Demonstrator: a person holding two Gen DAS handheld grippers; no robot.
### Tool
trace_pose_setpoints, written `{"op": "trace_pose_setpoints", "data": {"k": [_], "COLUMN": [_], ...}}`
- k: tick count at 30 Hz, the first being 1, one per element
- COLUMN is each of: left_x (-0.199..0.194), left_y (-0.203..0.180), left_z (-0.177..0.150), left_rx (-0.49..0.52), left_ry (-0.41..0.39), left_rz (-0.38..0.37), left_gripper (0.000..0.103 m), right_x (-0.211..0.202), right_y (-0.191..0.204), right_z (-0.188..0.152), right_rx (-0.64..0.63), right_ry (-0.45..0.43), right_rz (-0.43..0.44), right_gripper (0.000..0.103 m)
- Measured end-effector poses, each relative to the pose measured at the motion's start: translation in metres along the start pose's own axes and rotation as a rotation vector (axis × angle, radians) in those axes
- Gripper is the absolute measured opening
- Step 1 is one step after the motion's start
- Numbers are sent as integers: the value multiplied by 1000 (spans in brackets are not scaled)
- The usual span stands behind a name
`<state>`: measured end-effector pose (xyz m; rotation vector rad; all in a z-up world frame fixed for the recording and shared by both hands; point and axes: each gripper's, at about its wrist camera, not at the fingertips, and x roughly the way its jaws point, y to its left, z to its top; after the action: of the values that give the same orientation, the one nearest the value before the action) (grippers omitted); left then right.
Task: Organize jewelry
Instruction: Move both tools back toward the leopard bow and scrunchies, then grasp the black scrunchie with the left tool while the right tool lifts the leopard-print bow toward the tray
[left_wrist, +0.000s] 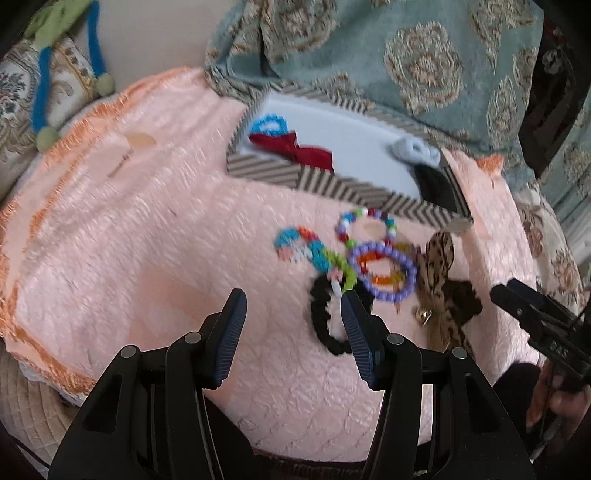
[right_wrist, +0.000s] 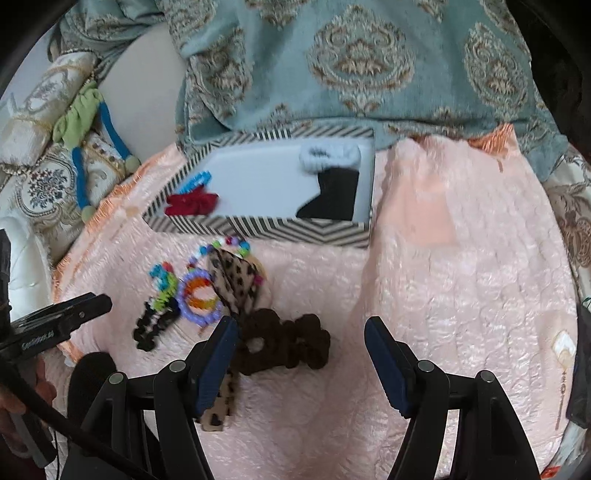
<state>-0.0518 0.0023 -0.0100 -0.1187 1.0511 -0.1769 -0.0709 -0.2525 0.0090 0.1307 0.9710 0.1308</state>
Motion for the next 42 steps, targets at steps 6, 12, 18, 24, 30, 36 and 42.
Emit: {"op": "trace_pose_setpoints", "data": {"k": [6,12,18,24,30,36,42], "left_x": [20,40,47,49,50,41,10], "left_y": [-10,-13,-13,-14,-18,-19,-22], "left_z": [-5,-8,-10,-10,-12,-12,-3], "left_rx": [29,28,28,29,51,30,39], "left_ry": [47,90,87,72,59,51,-19], "left_rz": [-17,-7,-3,2,12,-41,-66], "left_gripper": [53,53,53,52,22,8,8], "right_x": [18,24,31,34,26,11,-17], "right_y": [-10,-10,-3,5,4,0,3], "right_z": [-3,-6,-8,-12,-12,-7,3], "right_rx": [22,22,-6,-48,-40,-8,-1], "right_ry": [29,11,18,15,-8,-31,-95], "right_rz": [-16,-8,-11,-1,4,51,79], "right_gripper": [69,69,50,36,14,12,12]}}
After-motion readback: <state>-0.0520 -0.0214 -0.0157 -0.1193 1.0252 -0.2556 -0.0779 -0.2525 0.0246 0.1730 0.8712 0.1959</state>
